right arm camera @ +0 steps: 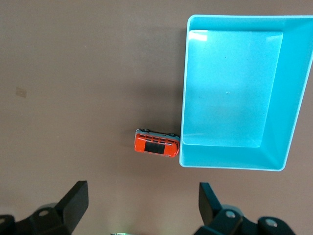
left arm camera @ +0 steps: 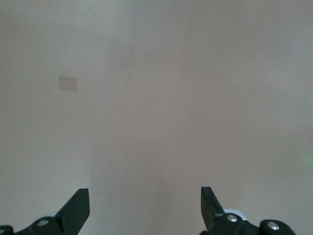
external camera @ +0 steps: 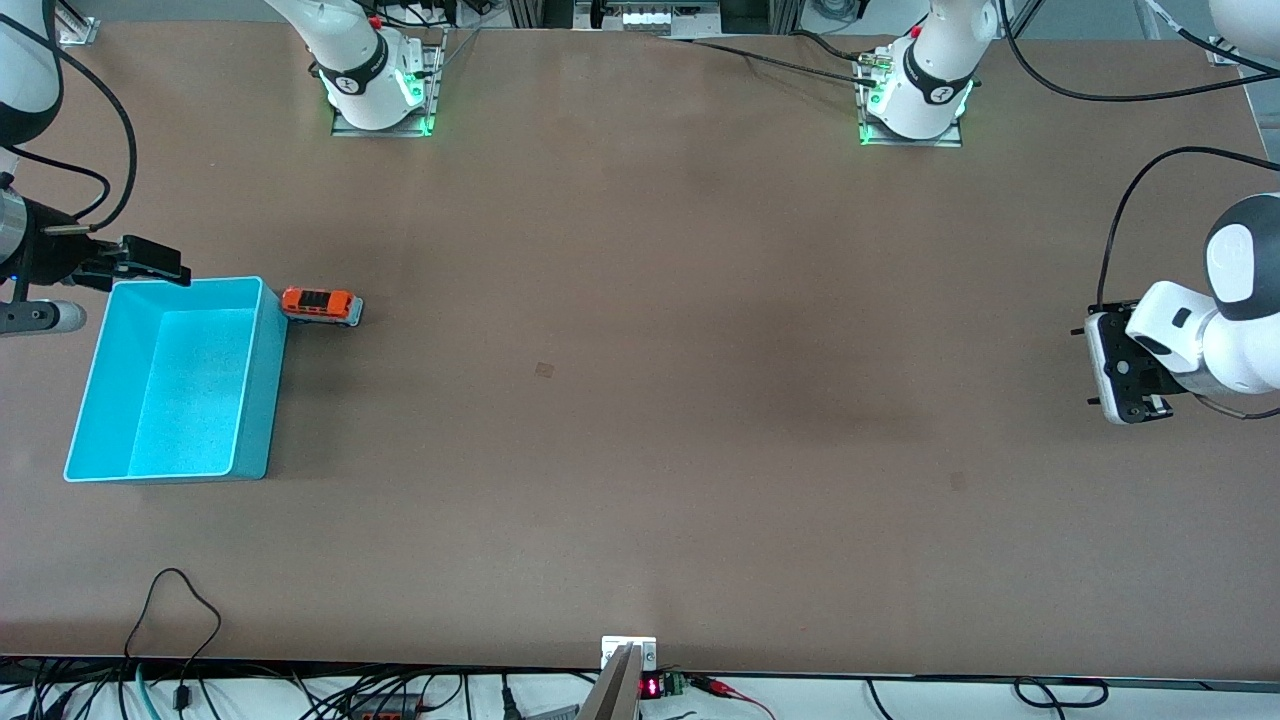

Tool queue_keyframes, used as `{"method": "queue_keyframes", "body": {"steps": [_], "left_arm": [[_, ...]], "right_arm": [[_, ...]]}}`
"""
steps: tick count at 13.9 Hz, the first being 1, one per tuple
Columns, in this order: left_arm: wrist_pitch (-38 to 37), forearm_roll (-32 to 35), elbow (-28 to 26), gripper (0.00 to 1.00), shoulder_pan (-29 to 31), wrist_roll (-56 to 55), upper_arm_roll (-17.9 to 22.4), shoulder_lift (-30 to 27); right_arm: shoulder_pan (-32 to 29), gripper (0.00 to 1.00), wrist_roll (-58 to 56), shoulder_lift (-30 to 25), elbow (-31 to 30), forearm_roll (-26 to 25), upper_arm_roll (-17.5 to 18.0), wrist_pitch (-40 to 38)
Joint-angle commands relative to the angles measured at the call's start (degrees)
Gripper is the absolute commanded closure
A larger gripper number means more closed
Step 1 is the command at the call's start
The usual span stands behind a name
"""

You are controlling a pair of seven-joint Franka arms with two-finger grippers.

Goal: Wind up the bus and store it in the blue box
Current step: 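Move the right gripper over the bus while the left gripper withdraws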

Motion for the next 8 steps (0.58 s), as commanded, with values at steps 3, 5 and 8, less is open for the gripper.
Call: {"method": "queue_keyframes", "body": {"steps": [3,5,8], "left_arm": [[-1.5,1.1,4.1,0.00,0.2,-9.8,0.0,-0.3],[-1.6,1.1,6.1,0.00,0.2,-15.2,-0.1,-0.3],[-4.4,1.1,8.4,0.00,0.2,-20.4,-0.7,-0.3]], "right_arm": [[0.3,0.00,-0.5,0.4,0.2,0.4,0.1,-0.1],[0.8,0.00,-0.5,0.8,0.2,0.4,0.1,0.0],[0.9,0.00,-0.4,0.9,0.3,0.5,0.1,0.6]]}}
